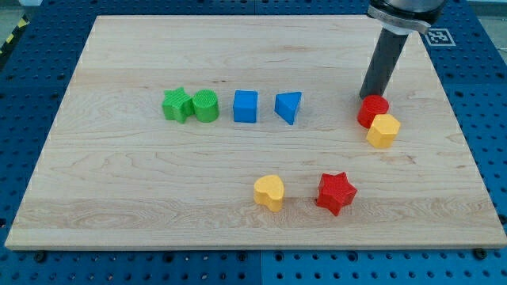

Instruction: Slide the red circle and the yellow hexagon towards the red star

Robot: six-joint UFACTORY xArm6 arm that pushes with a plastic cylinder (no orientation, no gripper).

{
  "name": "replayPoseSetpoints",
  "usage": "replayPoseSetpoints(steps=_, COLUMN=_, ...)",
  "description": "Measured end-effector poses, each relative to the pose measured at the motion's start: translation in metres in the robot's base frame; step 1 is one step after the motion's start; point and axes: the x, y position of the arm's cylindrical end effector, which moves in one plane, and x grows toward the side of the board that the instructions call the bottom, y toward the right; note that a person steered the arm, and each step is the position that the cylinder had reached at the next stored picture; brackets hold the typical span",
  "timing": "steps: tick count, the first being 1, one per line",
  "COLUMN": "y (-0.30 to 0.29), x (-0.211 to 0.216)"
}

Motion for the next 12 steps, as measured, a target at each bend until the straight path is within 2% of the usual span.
replayPoseSetpoints(steps=1, y=-0.001, x=-0.001)
replayPoseSetpoints(steps=2, y=-0.018, x=-0.029)
replayPoseSetpoints(steps=4, y=-0.035, x=-0.033)
replayPoseSetpoints(steps=10, y=0.033, x=0.059)
replayPoseSetpoints(steps=12, y=0.034, x=0.064)
